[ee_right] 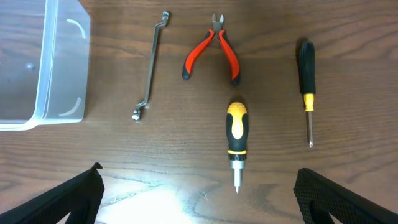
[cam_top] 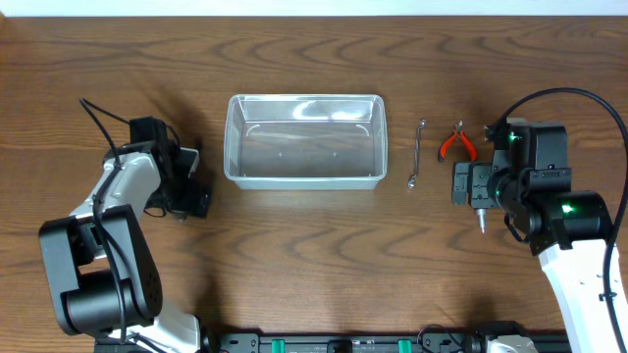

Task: Pack container
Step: 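Close the left gripper on the black-orange pen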

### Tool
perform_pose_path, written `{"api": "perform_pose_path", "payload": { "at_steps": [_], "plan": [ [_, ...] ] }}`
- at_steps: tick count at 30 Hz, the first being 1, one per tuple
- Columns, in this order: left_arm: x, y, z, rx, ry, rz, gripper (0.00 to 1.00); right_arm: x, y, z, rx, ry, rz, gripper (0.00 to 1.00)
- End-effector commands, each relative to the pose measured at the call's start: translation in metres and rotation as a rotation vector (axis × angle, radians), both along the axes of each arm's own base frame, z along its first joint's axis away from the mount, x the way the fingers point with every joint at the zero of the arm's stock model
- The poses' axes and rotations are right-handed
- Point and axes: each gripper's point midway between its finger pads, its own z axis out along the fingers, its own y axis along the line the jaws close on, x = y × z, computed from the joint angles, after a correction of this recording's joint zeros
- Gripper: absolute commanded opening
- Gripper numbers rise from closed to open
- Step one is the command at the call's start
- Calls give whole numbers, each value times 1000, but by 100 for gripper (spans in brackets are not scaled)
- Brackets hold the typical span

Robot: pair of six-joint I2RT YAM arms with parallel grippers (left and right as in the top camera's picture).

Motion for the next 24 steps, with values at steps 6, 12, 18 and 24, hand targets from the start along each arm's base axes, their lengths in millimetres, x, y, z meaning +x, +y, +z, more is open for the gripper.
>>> {"api": "perform_pose_path", "payload": {
  "at_steps": [6,12,18,24],
  "plan": [
    [-6,-3,-6,-11,14,-15,98,3,-2,8,-4,-18,-1,99],
    [-8,-4,-6,-13,21,-14,95,3,-2,8,-5,-17,-1,99],
    [-8,-4,-6,-13,21,-14,83,3,-2,8,-5,-17,-1,99],
    [-8,-4,-6,-13,20,-14,71,3,-2,8,-4,-18,-1,99]
  ]
}}
